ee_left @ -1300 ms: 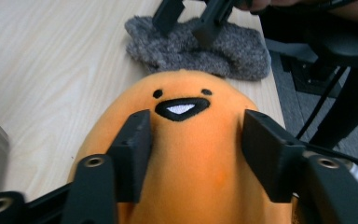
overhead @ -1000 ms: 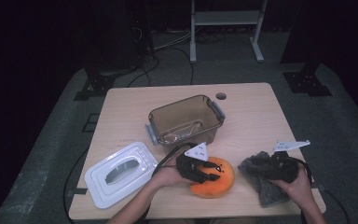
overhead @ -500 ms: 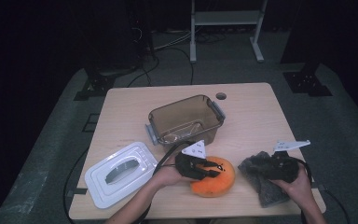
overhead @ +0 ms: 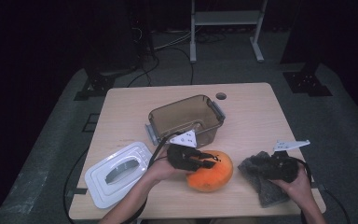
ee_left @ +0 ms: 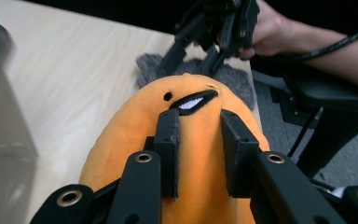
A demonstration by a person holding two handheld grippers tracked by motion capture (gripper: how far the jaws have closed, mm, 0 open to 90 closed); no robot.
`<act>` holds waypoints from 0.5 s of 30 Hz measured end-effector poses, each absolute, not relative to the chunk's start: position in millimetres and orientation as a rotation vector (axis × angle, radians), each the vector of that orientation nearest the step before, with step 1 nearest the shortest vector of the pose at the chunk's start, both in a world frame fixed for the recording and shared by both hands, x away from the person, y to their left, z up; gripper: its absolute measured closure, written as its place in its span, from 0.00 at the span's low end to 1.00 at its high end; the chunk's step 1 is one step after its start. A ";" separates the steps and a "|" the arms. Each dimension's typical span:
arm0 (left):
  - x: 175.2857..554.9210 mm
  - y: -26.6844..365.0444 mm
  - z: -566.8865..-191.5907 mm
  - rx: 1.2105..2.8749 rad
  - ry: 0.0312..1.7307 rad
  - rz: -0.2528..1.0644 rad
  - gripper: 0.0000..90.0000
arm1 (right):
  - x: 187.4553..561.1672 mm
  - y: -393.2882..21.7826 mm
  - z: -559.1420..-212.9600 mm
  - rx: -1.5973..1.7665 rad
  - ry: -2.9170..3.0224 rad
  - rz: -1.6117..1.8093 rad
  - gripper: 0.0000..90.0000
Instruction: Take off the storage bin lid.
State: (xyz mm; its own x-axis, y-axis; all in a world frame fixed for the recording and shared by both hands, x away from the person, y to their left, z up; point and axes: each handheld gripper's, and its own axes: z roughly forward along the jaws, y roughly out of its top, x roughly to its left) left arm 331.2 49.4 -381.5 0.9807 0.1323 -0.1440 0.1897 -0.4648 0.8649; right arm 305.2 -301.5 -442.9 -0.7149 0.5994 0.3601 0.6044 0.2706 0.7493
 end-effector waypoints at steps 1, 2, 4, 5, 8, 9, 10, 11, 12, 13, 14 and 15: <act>331.0 51.1 -376.9 2.055 0.226 -0.058 0.79 | 305.2 -301.6 -442.9 -1.185 -2.499 -1.477 0.43; 330.7 52.9 -372.0 2.054 0.225 -0.045 0.79 | 305.1 -301.7 -442.8 -1.185 -2.499 -1.478 0.43; 329.7 56.3 -362.3 2.050 0.219 -0.026 0.79 | 305.0 -301.9 -442.7 -1.186 -2.499 -1.479 0.43; 329.3 58.2 -357.7 2.046 0.217 -0.013 0.79 | 305.1 -302.1 -442.9 -1.184 -2.501 -1.479 0.43; 329.1 64.5 -345.2 2.037 0.217 0.018 0.79 | 305.0 -302.9 -443.2 -1.185 -2.496 -1.486 0.43; 329.4 66.9 -341.5 2.034 0.219 0.023 0.79 | 304.8 -303.2 -443.0 -1.188 -2.493 -1.484 0.43; 329.3 69.8 -337.2 2.029 0.222 0.028 0.79 | 304.7 -303.5 -443.1 -1.189 -2.493 -1.483 0.43; 329.3 71.4 -334.8 2.028 0.221 0.033 0.79 | 304.8 -303.8 -443.3 -1.190 -2.492 -1.484 0.43; 329.0 73.5 -331.7 2.026 0.221 0.040 0.79 | 304.9 -303.9 -443.4 -1.191 -2.490 -1.485 0.43; 328.7 75.3 -328.7 2.025 0.220 0.046 0.79 | 305.0 -304.0 -443.4 -1.195 -2.485 -1.486 0.43; 328.5 77.0 -325.7 2.028 0.219 0.051 0.79 | 305.3 -304.0 -443.7 -1.195 -2.485 -1.485 0.43; 328.5 78.8 -322.8 2.029 0.217 0.058 0.79 | 305.5 -303.7 -443.8 -1.194 -2.485 -1.482 0.43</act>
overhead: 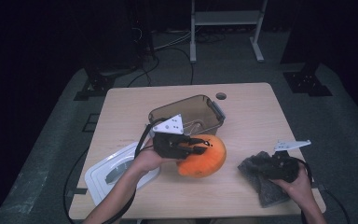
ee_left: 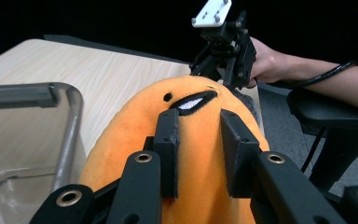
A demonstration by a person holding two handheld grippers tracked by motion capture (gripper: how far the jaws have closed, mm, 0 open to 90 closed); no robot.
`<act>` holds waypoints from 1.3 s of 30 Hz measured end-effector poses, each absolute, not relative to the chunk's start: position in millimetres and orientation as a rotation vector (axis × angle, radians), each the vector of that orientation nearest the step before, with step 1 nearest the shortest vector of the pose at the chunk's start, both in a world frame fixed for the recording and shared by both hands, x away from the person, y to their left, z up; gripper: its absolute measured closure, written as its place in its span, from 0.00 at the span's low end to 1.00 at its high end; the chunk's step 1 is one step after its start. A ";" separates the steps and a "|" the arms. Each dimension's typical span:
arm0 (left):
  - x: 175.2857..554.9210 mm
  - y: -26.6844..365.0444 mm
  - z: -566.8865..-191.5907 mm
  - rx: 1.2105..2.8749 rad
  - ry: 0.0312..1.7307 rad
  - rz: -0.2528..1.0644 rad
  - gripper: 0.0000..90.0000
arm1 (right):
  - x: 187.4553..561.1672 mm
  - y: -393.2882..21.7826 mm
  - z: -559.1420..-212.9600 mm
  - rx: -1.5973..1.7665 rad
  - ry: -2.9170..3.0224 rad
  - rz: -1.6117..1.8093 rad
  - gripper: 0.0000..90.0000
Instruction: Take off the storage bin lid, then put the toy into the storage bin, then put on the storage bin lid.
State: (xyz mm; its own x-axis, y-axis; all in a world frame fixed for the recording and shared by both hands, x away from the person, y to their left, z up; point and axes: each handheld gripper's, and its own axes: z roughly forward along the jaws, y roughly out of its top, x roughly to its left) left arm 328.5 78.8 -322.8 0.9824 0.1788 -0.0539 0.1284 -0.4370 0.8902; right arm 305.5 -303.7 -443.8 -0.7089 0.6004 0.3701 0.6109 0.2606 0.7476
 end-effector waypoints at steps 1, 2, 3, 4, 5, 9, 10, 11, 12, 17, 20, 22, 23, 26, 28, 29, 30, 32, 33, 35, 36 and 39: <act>328.4 80.3 -320.4 2.025 0.218 0.061 0.79 | 305.8 -303.4 -444.2 -1.192 -2.486 -1.483 0.43; 328.5 82.2 -317.5 2.023 0.223 0.065 0.79 | 306.1 -303.1 -444.4 -1.190 -2.489 -1.478 0.43; 328.8 84.2 -314.7 2.019 0.229 0.069 0.79 | 306.4 -302.7 -444.5 -1.189 -2.490 -1.480 0.43; 329.1 85.4 -313.2 2.016 0.228 0.071 0.79 | 306.5 -302.3 -444.4 -1.187 -2.489 -1.483 0.43; 329.4 86.8 -311.6 2.015 0.230 0.074 0.79 | 306.5 -302.1 -444.2 -1.189 -2.488 -1.480 0.43; 330.3 94.1 -302.1 1.997 0.247 0.093 0.79 | 306.2 -301.7 -444.3 -1.183 -2.494 -1.474 0.43; 330.8 95.6 -299.7 1.994 0.249 0.093 0.79 | 306.0 -301.5 -443.7 -1.188 -2.489 -1.475 0.43; 331.1 96.7 -297.9 1.993 0.252 0.096 0.79 | 306.6 -301.5 -443.6 -1.183 -2.490 -1.481 0.43; 331.7 98.1 -295.4 1.996 0.253 0.102 0.79 | 307.1 -301.3 -443.6 -1.180 -2.489 -1.485 0.43; 337.9 105.8 -283.9 1.990 0.271 0.133 0.79 | 308.8 -298.8 -444.8 -1.173 -2.494 -1.470 0.43; 341.7 109.0 -279.6 1.990 0.283 0.146 0.79 | 311.6 -298.0 -443.9 -1.172 -2.484 -1.480 0.43; 345.8 111.6 -277.3 1.993 0.287 0.148 0.79 | 312.9 -296.9 -445.5 -1.166 -2.491 -1.474 0.43; 347.3 112.6 -276.7 1.992 0.293 0.147 0.79 | 312.9 -296.5 -445.9 -1.166 -2.492 -1.468 0.43; 352.5 114.8 -275.2 1.996 0.309 0.160 0.79 | 312.5 -297.2 -446.0 -1.167 -2.490 -1.468 0.43; 355.6 116.5 -273.8 1.997 0.316 0.167 0.79 | 312.4 -298.1 -445.6 -1.171 -2.487 -1.470 0.43; 357.0 117.5 -273.1 1.997 0.320 0.167 0.79 | 312.3 -298.4 -445.6 -1.173 -2.486 -1.472 0.43; 358.5 118.4 -272.1 1.993 0.326 0.170 0.79 | 312.1 -298.7 -445.4 -1.175 -2.484 -1.474 0.43; 360.4 119.3 -270.7 1.995 0.330 0.175 0.79 | 311.9 -298.9 -445.2 -1.176 -2.482 -1.475 0.43; 362.1 120.2 -269.6 1.997 0.331 0.180 0.79 | 312.0 -298.7 -445.3 -1.175 -2.481 -1.476 0.43; 364.5 121.3 -268.2 1.995 0.338 0.183 0.79 | 312.1 -298.3 -445.5 -1.175 -2.482 -1.472 0.43; 365.8 122.2 -267.4 1.996 0.340 0.187 0.79 | 312.0 -298.3 -445.6 -1.176 -2.480 -1.472 0.43; 370.0 124.2 -265.8 1.992 0.346 0.190 0.79 | 312.1 -299.1 -445.9 -1.174 -2.482 -1.475 0.43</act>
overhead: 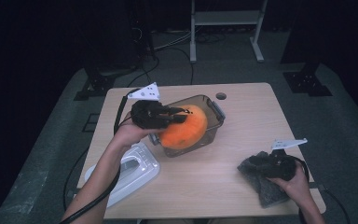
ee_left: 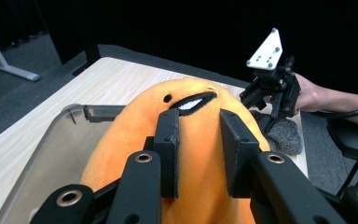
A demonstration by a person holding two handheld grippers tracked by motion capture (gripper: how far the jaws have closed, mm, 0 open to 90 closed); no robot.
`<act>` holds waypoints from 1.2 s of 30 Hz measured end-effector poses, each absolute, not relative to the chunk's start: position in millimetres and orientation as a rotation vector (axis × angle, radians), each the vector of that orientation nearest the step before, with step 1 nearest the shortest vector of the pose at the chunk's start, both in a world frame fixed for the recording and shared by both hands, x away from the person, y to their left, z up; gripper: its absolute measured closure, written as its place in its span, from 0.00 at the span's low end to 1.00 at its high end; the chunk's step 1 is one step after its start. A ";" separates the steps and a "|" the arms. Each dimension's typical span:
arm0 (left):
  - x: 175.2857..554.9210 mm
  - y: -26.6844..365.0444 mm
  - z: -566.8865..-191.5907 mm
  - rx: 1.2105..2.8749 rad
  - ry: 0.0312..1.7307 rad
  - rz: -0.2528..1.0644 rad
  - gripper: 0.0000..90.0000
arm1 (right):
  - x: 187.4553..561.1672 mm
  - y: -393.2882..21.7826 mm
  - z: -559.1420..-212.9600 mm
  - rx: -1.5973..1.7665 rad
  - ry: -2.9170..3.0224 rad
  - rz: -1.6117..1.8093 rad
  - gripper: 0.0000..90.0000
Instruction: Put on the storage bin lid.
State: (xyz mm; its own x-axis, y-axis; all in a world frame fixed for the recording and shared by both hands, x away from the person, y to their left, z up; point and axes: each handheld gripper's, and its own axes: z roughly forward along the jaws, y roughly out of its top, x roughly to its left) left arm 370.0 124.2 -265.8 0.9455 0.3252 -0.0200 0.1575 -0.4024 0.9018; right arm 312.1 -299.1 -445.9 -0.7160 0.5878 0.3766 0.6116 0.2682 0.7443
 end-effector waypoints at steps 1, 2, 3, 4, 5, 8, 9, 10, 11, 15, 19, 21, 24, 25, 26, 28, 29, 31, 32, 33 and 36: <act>371.1 124.5 -265.6 1.991 0.350 0.192 0.79 | 312.0 -299.5 -446.1 -1.174 -2.483 -1.478 0.43; 372.7 125.1 -265.3 1.992 0.352 0.194 0.79 | 312.1 -299.8 -446.3 -1.172 -2.485 -1.479 0.43; 374.8 125.8 -264.9 1.994 0.356 0.197 0.79 | 312.1 -299.9 -446.1 -1.174 -2.482 -1.478 0.43; 376.5 126.4 -264.6 1.995 0.359 0.202 0.79 | 312.3 -300.1 -446.1 -1.174 -2.483 -1.478 0.43; 378.2 127.1 -264.4 1.994 0.365 0.202 0.79 | 312.4 -300.1 -446.1 -1.174 -2.484 -1.477 0.43; 384.5 128.2 -263.7 2.001 0.370 0.214 0.79 | 312.5 -299.8 -446.3 -1.171 -2.488 -1.478 0.43; 386.5 128.2 -263.8 2.001 0.373 0.215 0.79 | 312.3 -299.7 -446.2 -1.171 -2.486 -1.479 0.43; 389.5 127.7 -264.2 2.002 0.380 0.213 0.79 | 312.3 -299.6 -446.3 -1.171 -2.484 -1.481 0.43; 391.3 127.3 -264.3 2.008 0.381 0.215 0.79 | 312.1 -299.6 -446.3 -1.171 -2.484 -1.480 0.43; 399.8 124.2 -266.0 2.013 0.393 0.223 0.79 | 312.0 -300.6 -446.2 -1.171 -2.481 -1.476 0.43; 408.7 120.4 -267.9 2.019 0.403 0.224 0.79 | 311.7 -302.4 -446.3 -1.173 -2.475 -1.485 0.44; 412.5 118.4 -268.3 2.024 0.407 0.231 0.79 | 311.5 -303.1 -446.5 -1.174 -2.475 -1.484 0.44; 419.6 115.8 -269.1 2.018 0.422 0.234 0.79 | 311.2 -303.8 -446.1 -1.173 -2.471 -1.489 0.44; 421.2 115.0 -269.3 2.021 0.425 0.236 0.79 | 311.0 -304.1 -446.2 -1.172 -2.469 -1.493 0.44; 423.9 113.3 -269.9 2.026 0.429 0.240 0.79 | 310.6 -304.4 -446.2 -1.173 -2.466 -1.492 0.44; 427.6 110.5 -271.1 2.033 0.435 0.248 0.79 | 310.0 -305.2 -446.4 -1.176 -2.464 -1.491 0.44; 429.0 109.4 -271.7 2.033 0.434 0.251 0.79 | 309.7 -305.8 -446.4 -1.176 -2.465 -1.494 0.44; 432.0 106.7 -272.7 2.035 0.434 0.247 0.79 | 309.2 -306.9 -446.1 -1.179 -2.461 -1.497 0.44; 433.8 105.3 -273.3 2.037 0.431 0.251 0.79 | 308.9 -307.5 -446.0 -1.180 -2.460 -1.500 0.44; 435.6 103.4 -274.0 2.040 0.435 0.253 0.79 | 308.5 -307.9 -446.0 -1.183 -2.459 -1.500 0.44; 441.3 99.2 -276.3 2.051 0.441 0.256 0.79 | 307.5 -309.3 -446.3 -1.185 -2.458 -1.499 0.44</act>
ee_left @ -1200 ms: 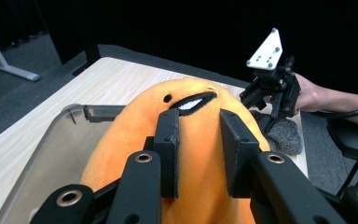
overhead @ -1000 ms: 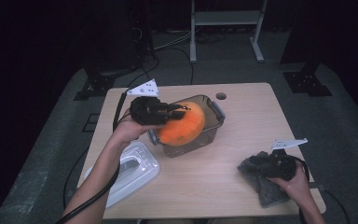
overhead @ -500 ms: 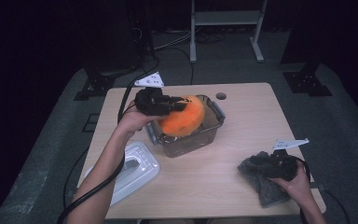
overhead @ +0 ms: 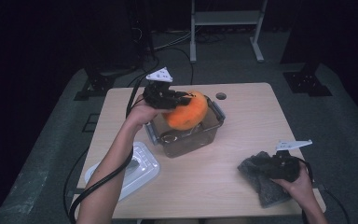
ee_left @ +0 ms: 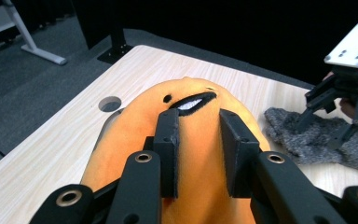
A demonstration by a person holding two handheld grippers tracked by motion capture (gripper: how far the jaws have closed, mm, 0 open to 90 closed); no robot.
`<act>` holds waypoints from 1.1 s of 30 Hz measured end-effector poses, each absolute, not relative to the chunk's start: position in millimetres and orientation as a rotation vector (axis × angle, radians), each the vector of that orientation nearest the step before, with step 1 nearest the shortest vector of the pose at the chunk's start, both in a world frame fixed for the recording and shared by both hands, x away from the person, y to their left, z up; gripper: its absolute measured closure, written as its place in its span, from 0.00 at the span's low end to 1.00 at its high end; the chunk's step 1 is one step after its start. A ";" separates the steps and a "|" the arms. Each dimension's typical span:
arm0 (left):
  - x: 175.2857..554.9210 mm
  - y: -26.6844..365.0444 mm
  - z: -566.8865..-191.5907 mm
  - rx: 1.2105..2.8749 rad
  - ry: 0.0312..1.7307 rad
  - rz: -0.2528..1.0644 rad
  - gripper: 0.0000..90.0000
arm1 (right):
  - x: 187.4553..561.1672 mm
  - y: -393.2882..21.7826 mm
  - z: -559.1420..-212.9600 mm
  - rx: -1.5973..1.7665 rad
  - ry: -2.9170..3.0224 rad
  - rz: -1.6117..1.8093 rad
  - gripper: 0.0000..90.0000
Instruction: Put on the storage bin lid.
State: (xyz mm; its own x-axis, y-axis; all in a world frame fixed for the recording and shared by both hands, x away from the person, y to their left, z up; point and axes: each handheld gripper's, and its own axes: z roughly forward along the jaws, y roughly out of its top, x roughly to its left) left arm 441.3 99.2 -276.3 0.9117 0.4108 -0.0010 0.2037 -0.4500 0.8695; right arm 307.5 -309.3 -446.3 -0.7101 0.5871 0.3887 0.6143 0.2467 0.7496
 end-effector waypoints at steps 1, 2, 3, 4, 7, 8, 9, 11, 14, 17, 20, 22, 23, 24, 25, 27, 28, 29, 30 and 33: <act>442.4 98.4 -277.0 2.051 0.443 0.258 0.79 | 307.2 -309.5 -446.3 -1.186 -2.455 -1.501 0.44; 444.2 97.6 -277.6 2.054 0.445 0.262 0.79 | 307.1 -309.7 -446.3 -1.186 -2.455 -1.501 0.44; 445.6 96.7 -278.4 2.054 0.448 0.260 0.79 | 306.9 -310.0 -446.3 -1.185 -2.454 -1.504 0.44; 446.7 96.3 -279.0 2.058 0.446 0.263 0.79 | 306.8 -310.3 -446.4 -1.187 -2.452 -1.505 0.44; 450.5 94.3 -282.0 2.061 0.453 0.263 0.79 | 307.1 -310.7 -446.8 -1.185 -2.450 -1.508 0.44; 451.8 93.1 -283.5 2.068 0.454 0.262 0.79 | 307.1 -310.5 -446.9 -1.185 -2.449 -1.508 0.44; 452.4 92.5 -284.4 2.073 0.455 0.263 0.79 | 307.2 -310.4 -447.1 -1.184 -2.449 -1.509 0.44; 454.4 90.9 -287.0 2.082 0.459 0.264 0.79 | 307.3 -310.4 -447.3 -1.184 -2.447 -1.509 0.44; 457.4 89.1 -290.9 2.088 0.473 0.262 0.79 | 306.9 -310.6 -447.1 -1.183 -2.447 -1.510 0.44; 459.9 87.8 -293.5 2.099 0.476 0.260 0.79 | 306.4 -311.5 -446.6 -1.184 -2.444 -1.514 0.44; 461.3 85.6 -297.0 2.105 0.476 0.254 0.79 | 306.5 -311.5 -446.7 -1.182 -2.446 -1.514 0.44; 461.5 83.5 -300.0 2.110 0.478 0.257 0.79 | 306.3 -311.1 -446.5 -1.182 -2.446 -1.510 0.44; 461.7 82.9 -301.2 2.115 0.479 0.259 0.78 | 306.1 -310.9 -446.3 -1.182 -2.446 -1.510 0.44; 462.0 82.0 -303.2 2.121 0.481 0.259 0.78 | 306.0 -310.8 -446.1 -1.183 -2.445 -1.509 0.44; 462.3 81.9 -304.1 2.128 0.480 0.261 0.78 | 305.8 -310.6 -446.0 -1.183 -2.446 -1.508 0.44; 463.4 81.5 -307.4 2.129 0.491 0.262 0.78 | 305.6 -310.5 -446.0 -1.180 -2.449 -1.508 0.44; 463.8 81.5 -308.5 2.133 0.492 0.259 0.78 | 305.5 -310.5 -446.0 -1.178 -2.450 -1.510 0.44; 464.4 81.0 -310.2 2.136 0.491 0.260 0.78 | 305.6 -310.5 -446.0 -1.177 -2.451 -1.511 0.44; 464.5 80.6 -310.9 2.142 0.494 0.258 0.78 | 305.6 -310.4 -445.9 -1.177 -2.452 -1.511 0.44; 465.2 79.0 -313.9 2.154 0.489 0.260 0.78 | 305.8 -310.0 -445.7 -1.176 -2.453 -1.510 0.44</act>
State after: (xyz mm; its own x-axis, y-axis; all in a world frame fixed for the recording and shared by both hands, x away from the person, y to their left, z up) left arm 465.2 79.0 -313.9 0.9001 0.4355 0.0077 0.2495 -0.5300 0.8104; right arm 305.8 -310.0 -445.7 -0.7137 0.5815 0.3905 0.6107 0.2435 0.7535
